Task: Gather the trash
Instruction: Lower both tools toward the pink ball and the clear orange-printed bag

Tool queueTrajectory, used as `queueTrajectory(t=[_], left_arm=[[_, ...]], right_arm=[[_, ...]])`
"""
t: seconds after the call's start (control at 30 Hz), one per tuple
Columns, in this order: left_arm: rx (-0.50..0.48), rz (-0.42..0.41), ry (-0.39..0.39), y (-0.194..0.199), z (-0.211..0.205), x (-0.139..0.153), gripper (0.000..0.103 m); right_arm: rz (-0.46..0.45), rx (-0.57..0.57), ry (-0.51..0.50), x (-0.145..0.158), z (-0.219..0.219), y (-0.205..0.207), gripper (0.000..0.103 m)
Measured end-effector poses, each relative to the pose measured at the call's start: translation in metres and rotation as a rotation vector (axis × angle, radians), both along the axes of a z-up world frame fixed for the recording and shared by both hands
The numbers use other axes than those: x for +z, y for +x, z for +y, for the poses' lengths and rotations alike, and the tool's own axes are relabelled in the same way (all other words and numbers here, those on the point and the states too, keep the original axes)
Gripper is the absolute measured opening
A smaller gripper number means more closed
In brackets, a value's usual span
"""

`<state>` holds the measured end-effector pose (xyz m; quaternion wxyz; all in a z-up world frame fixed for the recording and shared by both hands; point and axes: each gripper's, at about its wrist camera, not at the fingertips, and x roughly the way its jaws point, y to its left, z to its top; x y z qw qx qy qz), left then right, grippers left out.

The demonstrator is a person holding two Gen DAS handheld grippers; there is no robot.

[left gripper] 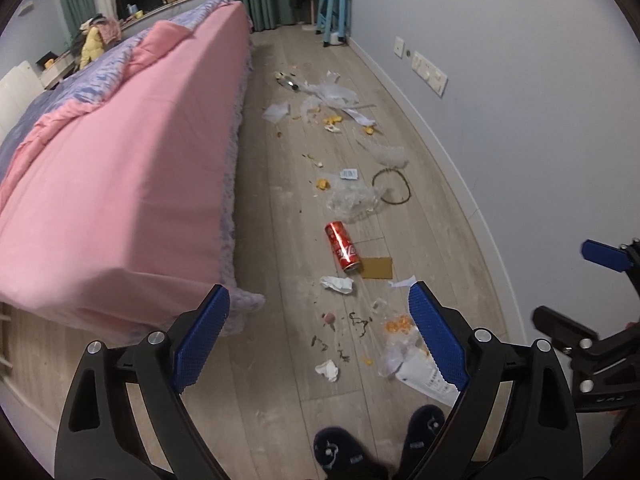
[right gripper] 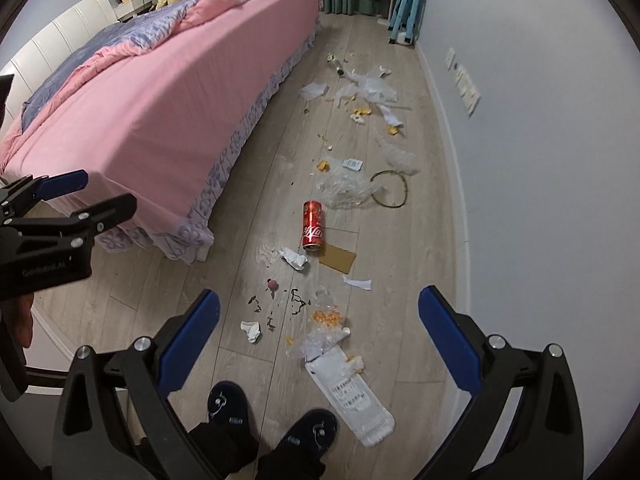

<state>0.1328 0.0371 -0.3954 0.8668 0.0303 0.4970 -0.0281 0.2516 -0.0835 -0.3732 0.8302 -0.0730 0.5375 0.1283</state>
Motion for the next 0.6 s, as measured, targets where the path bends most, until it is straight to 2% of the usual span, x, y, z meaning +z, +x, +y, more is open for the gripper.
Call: queueTrajectory(t=[0.07,0.17,0.43,0.6], left_arm=[[-0.009,0.000,0.000,0.006,-0.006,-0.035,0.089],[-0.020,-0.001,0.000,0.016,-0.011,-0.106,0.089],[-0.099,-0.035,0.012,0.020,-0.019,-0.256,0.089],[-0.144,-0.051,0.008,0.019,-0.022,-0.311,0.089]], right_arm=[[0.005,0.010,0.002,-0.039,-0.003,0.006,0.097],[0.023,0.018,0.004,-0.116,-0.012,0.014,0.097],[0.052,0.064,-0.007,-0.266,-0.015,0.016,0.097],[0.040,0.107,-0.002,-0.333,-0.018,0.019,0.097]])
